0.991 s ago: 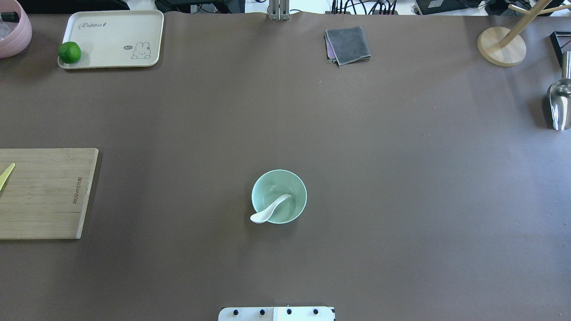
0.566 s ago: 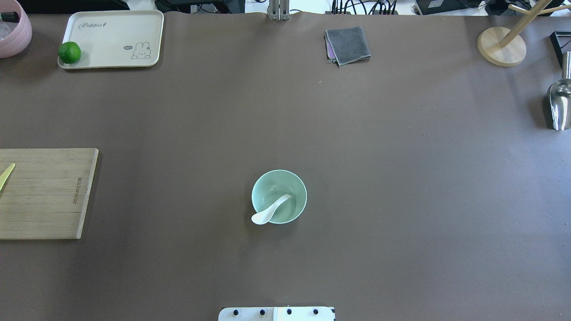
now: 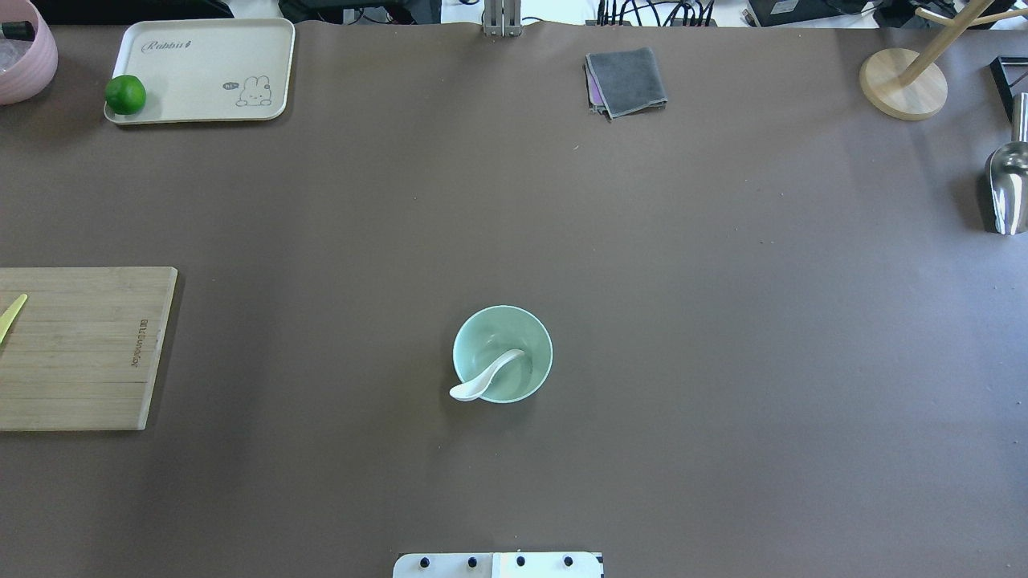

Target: Place spoon in bowl

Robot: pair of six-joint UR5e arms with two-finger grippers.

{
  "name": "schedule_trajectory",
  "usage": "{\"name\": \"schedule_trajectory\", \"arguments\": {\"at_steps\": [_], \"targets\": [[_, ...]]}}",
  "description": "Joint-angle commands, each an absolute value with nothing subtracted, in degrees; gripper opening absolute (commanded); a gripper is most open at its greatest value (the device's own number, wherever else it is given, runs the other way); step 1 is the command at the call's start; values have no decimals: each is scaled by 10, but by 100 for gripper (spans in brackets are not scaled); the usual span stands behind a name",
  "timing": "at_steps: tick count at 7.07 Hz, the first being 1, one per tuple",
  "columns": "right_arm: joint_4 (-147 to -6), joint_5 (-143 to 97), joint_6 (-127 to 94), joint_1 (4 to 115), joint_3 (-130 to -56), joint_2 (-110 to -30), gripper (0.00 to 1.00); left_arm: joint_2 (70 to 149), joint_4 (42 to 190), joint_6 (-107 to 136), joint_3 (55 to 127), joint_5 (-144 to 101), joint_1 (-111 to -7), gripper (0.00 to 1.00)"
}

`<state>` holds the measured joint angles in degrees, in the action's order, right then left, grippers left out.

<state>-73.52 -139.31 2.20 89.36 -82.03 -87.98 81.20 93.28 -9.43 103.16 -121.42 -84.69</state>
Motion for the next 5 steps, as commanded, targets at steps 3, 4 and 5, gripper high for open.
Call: {"name": "schedule_trajectory", "arguments": {"at_steps": [3,4,5], "targets": [[-779,-1397,24,889,-834,-878,100,814,920,-92,1012,-1322,-846,98],[-779,-1397,23,888,-834,-878,100,814,920,-92,990,-1326,-846,98],[-779,-1399,24,889,-836,-880,100,816,925,-93,992,-1326,-846,98]]}}
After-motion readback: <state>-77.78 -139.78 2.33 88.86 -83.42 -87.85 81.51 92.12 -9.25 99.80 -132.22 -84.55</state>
